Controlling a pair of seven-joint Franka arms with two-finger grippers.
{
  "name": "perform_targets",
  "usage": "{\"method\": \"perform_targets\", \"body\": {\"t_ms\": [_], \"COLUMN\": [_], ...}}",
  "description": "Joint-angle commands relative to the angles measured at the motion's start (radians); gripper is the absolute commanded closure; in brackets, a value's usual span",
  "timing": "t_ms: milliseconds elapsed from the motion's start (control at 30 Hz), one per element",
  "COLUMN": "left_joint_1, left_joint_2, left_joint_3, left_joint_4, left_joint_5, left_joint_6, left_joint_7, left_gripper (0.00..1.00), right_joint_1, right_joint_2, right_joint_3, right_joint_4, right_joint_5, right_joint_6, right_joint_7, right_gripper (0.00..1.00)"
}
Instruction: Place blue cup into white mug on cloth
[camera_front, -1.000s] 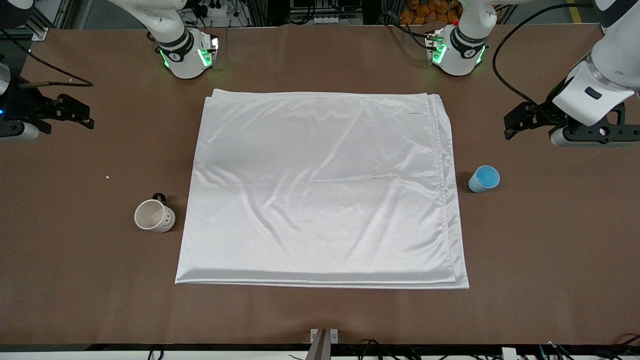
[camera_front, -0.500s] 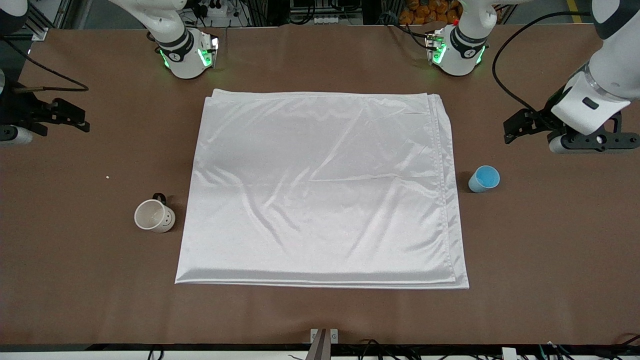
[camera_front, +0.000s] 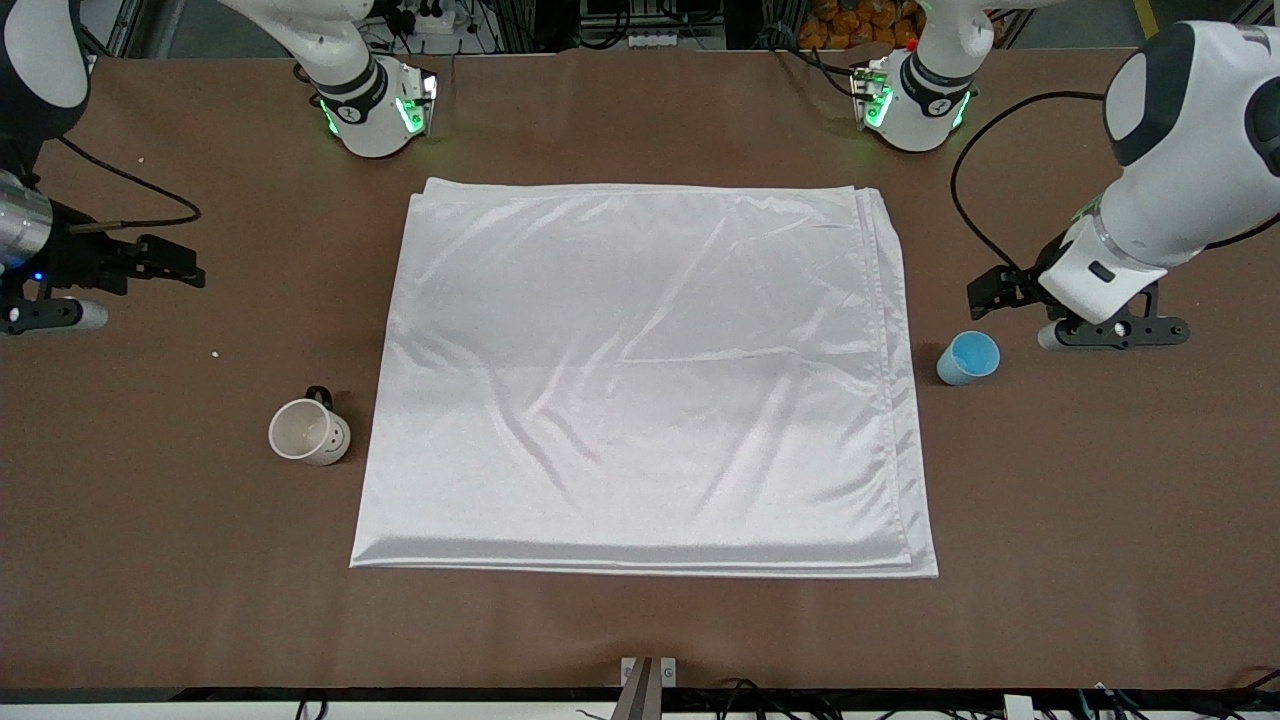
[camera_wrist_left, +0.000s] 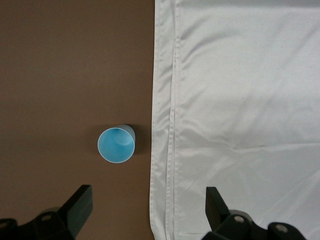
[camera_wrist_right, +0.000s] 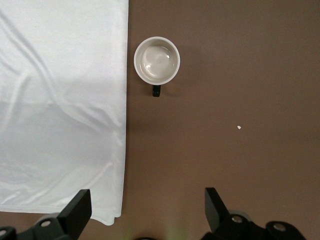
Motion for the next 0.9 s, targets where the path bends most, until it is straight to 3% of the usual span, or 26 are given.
{"method": "perform_targets", "body": {"t_ms": [0,267,467,867], "left_joint_1": [0.012,0.012,0.014,0.025], "left_joint_2": [-0.022,-0.02,0.01,0.037], "left_joint_3": [-0.004,-0.003,-0.003,-0.003], "left_joint_4": [-0.076,-0.222,-0.269,-0.349], "left_joint_5": [-0.014,-0.014,-0.014,-0.012], "left_joint_6": [0.058,0.196,0.276,0.368], "left_joint_7": [0.002,0.002,0.002,0.002], "left_gripper": [0.0,0.0,0.0,0.0], "right_joint_1": [-0.011,-0.009,0.009,0.015], "right_joint_2": [-0.026,-0.025,-0.014,0.098], "right_joint_3": [0.009,0.011,0.014,0.012], "right_joint_4": [-0.067,-0.226,-0.369,-0.388], "right_joint_5": [0.001,0.002,0.001,-0.002], "right_joint_6": [0.042,0.233,0.445,0.577], "right_joint_7": [-0.013,-0.013,-0.013,-0.014], "right_gripper": [0.0,0.0,0.0,0.0]}}
